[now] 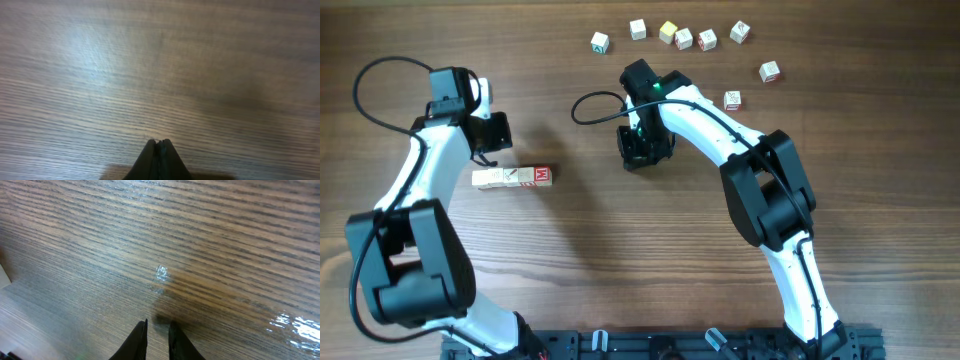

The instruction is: Form a horizontal line

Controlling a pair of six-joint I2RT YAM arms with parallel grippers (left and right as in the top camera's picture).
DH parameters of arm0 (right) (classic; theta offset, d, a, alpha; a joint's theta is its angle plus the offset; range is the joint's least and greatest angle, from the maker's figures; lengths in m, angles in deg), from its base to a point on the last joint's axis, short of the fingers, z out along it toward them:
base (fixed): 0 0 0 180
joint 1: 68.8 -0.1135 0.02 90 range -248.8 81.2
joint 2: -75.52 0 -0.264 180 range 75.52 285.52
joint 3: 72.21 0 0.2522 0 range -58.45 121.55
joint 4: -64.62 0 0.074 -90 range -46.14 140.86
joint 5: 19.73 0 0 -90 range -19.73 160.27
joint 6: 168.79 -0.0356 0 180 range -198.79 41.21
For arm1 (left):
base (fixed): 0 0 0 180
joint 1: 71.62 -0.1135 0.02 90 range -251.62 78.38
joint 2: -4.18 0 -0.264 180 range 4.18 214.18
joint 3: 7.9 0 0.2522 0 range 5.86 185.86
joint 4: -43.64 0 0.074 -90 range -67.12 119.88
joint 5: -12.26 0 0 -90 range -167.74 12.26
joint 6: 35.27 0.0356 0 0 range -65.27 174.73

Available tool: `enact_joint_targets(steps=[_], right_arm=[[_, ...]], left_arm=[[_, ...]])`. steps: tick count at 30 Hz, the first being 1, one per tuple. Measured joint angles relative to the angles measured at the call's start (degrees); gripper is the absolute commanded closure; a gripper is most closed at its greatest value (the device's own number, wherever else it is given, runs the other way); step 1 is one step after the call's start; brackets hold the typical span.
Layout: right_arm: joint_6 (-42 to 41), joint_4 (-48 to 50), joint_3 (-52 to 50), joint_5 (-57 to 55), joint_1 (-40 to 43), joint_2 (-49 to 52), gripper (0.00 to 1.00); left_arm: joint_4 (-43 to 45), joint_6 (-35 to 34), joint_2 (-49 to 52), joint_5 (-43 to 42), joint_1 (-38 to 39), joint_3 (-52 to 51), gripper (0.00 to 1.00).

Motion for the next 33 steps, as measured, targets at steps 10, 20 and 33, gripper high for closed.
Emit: enact_joint_targets(steps=[10, 20, 33], right_arm=[[0.0, 0.0, 0.0, 0.0, 0.0, 0.0, 0.83], [0.0, 0.0, 0.0, 0.0, 0.0, 0.0, 0.83], [0.0, 0.0, 0.0, 0.0, 0.0, 0.0, 0.83]], left_arm=[[-6.34, 0.02, 2.34, 0.0, 0.0, 0.04, 0.96], [-9.99, 0.02, 2.34, 0.02, 0.0, 0.04, 0.96], [-10.71, 0.02, 2.34, 0.0, 0.0, 0.04, 0.96]])
